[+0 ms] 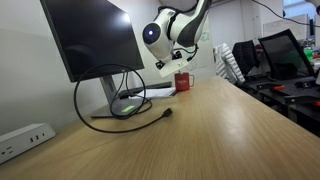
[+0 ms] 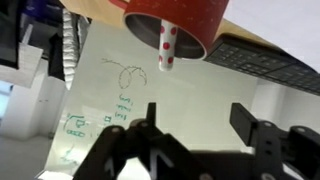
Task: Put the marker into the red mug.
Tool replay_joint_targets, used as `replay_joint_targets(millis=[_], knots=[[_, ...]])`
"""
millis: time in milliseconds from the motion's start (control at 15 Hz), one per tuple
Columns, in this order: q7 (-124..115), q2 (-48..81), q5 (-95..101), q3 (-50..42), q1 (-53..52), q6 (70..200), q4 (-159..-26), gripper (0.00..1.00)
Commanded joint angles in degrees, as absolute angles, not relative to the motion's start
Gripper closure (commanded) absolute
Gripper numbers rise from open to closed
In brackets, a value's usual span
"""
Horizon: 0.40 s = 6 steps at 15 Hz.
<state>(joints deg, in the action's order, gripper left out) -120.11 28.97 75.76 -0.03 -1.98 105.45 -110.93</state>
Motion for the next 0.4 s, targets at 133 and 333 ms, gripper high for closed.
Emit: replay_joint_targets(millis=[133,333], knots=[[-118.5,22.0,75.9,1.3,-1.7,107.8,-116.3,0.00],[-116.9,20.2,75.8,1.8,-1.7,108.2,-117.8,0.00]])
